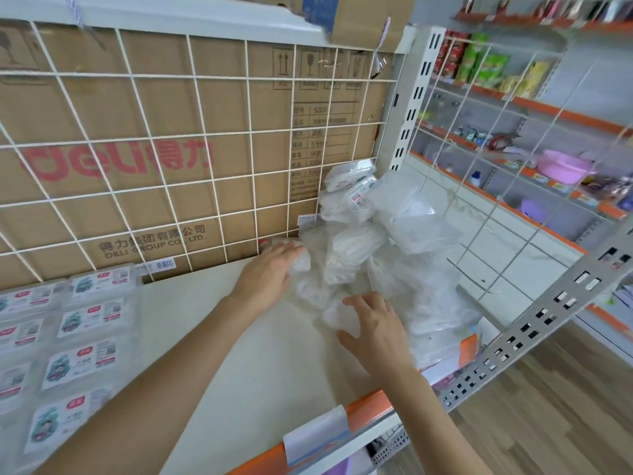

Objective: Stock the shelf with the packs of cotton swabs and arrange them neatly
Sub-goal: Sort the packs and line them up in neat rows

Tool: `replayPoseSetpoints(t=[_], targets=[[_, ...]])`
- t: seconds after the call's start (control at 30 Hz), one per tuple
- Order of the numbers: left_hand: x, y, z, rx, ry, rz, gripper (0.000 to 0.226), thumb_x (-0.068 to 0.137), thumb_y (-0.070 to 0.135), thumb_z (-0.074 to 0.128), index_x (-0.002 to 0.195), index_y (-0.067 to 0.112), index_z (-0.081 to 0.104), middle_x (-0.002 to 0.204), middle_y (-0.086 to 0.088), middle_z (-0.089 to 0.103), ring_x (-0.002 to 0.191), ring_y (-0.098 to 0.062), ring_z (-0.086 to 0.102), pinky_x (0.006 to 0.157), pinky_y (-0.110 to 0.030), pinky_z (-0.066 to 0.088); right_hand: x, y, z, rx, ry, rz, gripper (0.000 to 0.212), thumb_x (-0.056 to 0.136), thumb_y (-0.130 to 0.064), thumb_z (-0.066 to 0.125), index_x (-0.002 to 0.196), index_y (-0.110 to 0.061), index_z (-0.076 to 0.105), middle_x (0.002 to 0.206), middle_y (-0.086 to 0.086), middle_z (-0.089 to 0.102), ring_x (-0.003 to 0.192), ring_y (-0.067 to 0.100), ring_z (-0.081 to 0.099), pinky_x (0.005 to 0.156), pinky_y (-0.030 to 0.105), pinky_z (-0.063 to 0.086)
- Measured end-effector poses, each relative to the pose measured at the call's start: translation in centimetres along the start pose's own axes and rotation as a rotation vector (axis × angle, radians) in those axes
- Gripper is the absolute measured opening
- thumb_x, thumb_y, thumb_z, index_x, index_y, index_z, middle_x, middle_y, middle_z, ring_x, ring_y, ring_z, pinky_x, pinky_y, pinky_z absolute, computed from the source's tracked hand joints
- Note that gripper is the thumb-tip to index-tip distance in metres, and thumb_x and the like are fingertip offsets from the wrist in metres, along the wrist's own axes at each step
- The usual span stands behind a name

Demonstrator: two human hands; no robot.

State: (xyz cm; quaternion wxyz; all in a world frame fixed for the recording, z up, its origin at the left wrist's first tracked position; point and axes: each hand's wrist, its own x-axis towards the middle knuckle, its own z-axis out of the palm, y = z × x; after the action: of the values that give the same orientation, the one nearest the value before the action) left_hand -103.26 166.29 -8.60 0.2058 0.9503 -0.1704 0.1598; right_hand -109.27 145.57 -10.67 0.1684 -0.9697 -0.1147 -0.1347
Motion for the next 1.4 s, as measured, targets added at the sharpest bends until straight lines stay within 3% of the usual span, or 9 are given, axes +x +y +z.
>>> replayPoseSetpoints(t=[0.17, 0.27, 0.33, 0.53, 0.63, 0.77, 1.0, 1.27, 1.4], targets=[[-2.2, 1.2, -3.7, -0.17, 0.122, -0.199, 0.051, 0.088, 0.003, 0.05, 0.135, 0.02, 0.049, 0.12, -0.007, 0.061, 0.108, -0.027, 0.055, 0.082, -0.028, 0.039, -0.5, -0.6, -1.3, 0.364, 0.044, 0.097, 0.038, 0.079, -0.029, 0.072, 0.115, -0.021, 0.062, 0.107, -0.002, 0.052, 0.09, 0.021, 0.054, 0.07, 0.022, 0.034], [-3.8, 1.2, -5.6, -0.401, 0.203, -0.355, 0.041, 0.089, 0.009, 0.053, 0.129, 0.021, 0.053, 0.088, 0.003, 0.057, 0.079, -0.018, 0.052, 0.067, -0.026, 0.033, -0.3, -2.0, -2.8, 0.728, 0.025, 0.244, 0.027, 0.077, -0.039, 0.064, 0.103, -0.032, 0.06, 0.101, -0.005, 0.058, 0.087, 0.012, 0.055, 0.066, 0.018, 0.039], [-5.2, 1.4, -7.0, -0.606, 0.224, -0.443, 0.042, 0.081, 0.022, 0.053, 0.123, 0.022, 0.055, 0.089, 0.002, 0.061, 0.07, -0.014, 0.05, 0.064, -0.026, 0.034, -0.3, -3.3, -3.7, 1.033, -0.019, 0.357, 0.022, 0.075, -0.038, 0.06, 0.097, -0.035, 0.062, 0.096, -0.003, 0.063, 0.082, 0.007, 0.06, 0.067, 0.015, 0.044], [-10.3, 1.3, -11.1, -1.151, 0.359, -0.64, 0.029, 0.067, 0.018, 0.056, 0.096, 0.017, 0.065, 0.098, -0.002, 0.069, 0.096, -0.014, 0.064, 0.085, -0.024, 0.053, -0.5, -6.6, -4.0, 1.598, -0.259, 0.621, 0.018, 0.091, -0.031, 0.052, 0.101, -0.021, 0.064, 0.101, 0.008, 0.066, 0.088, 0.025, 0.064, 0.074, 0.044, 0.055], [-12.8, 0.8, -12.5, -1.21, 0.458, -0.751, 0.022, 0.081, 0.004, 0.06, 0.102, 0.01, 0.062, 0.106, -0.013, 0.066, 0.095, -0.021, 0.064, 0.081, -0.024, 0.055, -1.1, -8.3, -3.8, 1.639, -0.376, 0.596, 0.033, 0.08, -0.035, 0.059, 0.106, -0.014, 0.062, 0.103, 0.013, 0.066, 0.089, 0.03, 0.065, 0.072, 0.041, 0.059], [-16.3, 0.2, -14.0, -1.248, 0.543, -0.827, 0.024, 0.082, 0.005, 0.06, 0.104, 0.014, 0.059, 0.103, -0.014, 0.066, 0.086, -0.022, 0.068, 0.07, -0.023, 0.058, -2.4, -10.8, -3.4, 1.573, -0.428, 0.499, 0.022, 0.09, -0.01, 0.053, 0.111, -0.009, 0.06, 0.1, 0.016, 0.068, 0.085, 0.031, 0.068, 0.078, 0.039, 0.057], [-21.8, -0.1, -15.4, -1.244, 0.618, -0.887, 0.033, 0.092, -0.001, 0.049, 0.119, 0.017, 0.052, 0.099, -0.011, 0.066, 0.082, -0.028, 0.066, 0.065, -0.027, 0.059, -5.2, -14.9, -2.1, 1.422, -0.471, 0.368, 0.012, 0.09, -0.016, 0.056, 0.088, -0.013, 0.068, 0.078, 0.004, 0.065, 0.064, 0.01, 0.054, 0.055, 0.019, 0.041], [-25.1, 1.2, -16.7, -1.151, 0.619, -0.861, 0.032, 0.093, 0.0, 0.049, 0.12, 0.016, 0.053, 0.101, -0.009, 0.064, 0.086, -0.021, 0.064, 0.065, -0.024, 0.057, -8.1, -19.9, -2.3, 1.772, -0.589, 0.229, 0.037, 0.072, -0.009, 0.064, 0.109, -0.005, 0.06, 0.102, 0.008, 0.07, 0.093, 0.02, 0.067, 0.08, 0.03, 0.056], [-25.7, 2.5, -16.6, -1.172, 0.633, -0.838, 0.034, 0.092, -0.002, 0.05, 0.117, 0.02, 0.053, 0.087, -0.003, 0.061, 0.083, -0.021, 0.062, 0.069, -0.028, 0.056, -9.0, -22.1, -1.9, 1.802, -0.493, 0.207, 0.049, 0.072, -0.009, 0.07, 0.12, -0.011, 0.056, 0.107, 0.006, 0.07, 0.103, 0.021, 0.065, 0.087, 0.029, 0.053]])
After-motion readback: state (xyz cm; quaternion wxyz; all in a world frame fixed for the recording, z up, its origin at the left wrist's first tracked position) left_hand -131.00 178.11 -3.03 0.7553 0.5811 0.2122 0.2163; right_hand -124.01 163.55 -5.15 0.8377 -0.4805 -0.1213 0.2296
